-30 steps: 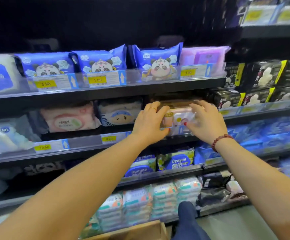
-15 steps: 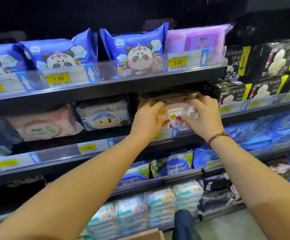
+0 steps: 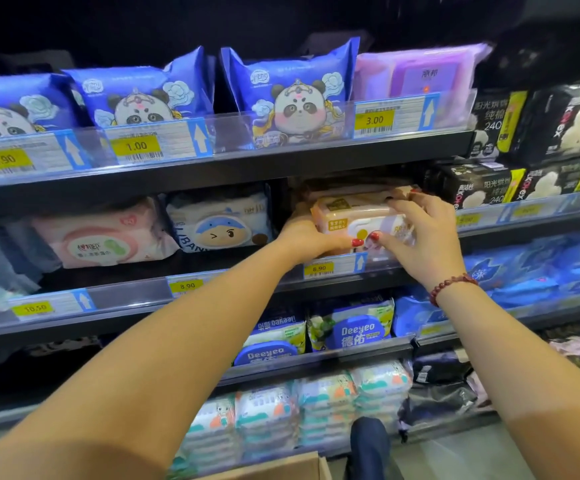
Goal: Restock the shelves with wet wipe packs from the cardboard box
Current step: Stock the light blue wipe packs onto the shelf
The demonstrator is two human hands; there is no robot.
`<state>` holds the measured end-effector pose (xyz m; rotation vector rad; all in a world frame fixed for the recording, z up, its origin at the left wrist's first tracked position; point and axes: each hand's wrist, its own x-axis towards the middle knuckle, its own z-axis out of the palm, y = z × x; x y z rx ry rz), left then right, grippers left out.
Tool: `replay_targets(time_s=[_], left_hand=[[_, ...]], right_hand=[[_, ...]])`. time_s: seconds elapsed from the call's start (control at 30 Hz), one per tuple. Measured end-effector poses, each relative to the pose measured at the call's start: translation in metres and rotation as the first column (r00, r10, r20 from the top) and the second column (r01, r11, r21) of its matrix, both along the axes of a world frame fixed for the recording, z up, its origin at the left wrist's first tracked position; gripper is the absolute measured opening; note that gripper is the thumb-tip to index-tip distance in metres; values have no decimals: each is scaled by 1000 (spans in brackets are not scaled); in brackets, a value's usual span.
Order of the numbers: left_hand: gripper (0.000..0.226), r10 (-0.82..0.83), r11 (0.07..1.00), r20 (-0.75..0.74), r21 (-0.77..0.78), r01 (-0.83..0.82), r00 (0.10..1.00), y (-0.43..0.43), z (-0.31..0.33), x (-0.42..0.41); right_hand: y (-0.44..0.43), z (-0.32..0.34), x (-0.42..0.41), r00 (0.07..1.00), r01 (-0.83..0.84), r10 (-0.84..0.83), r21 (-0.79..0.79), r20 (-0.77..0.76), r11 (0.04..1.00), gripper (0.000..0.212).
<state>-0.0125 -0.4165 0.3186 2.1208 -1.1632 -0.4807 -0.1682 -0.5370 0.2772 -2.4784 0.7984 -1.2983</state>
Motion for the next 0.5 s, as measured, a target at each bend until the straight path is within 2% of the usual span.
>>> replay_targets(time_s=[0.07,0.17,0.33,0.43,0.5], left_hand=[[36,-35,999,34,-27,36,999,-1,-6,3],[55,-88,995,87,-48,92,992,2,-10,4],[53,-129,989,88,-59,135,988,5,-10,3],[51,-50,986,168,-151,76,985,10,-9,-2],[66,41,972,228,-234,14,973,16,-9,-5]], right_hand=[[-3,0,-2,1000,-3,3,-4,-10,1000,48],[-7,4,-6,999,-20,19,-17,-44,1000,48],[2,7,-7,998,1,1,19,-64,1000,50],[12,14,-9,989,39,-40,-5,-143,999,51],[19,20,-9,984,58,-63,-34,-165,998,51]])
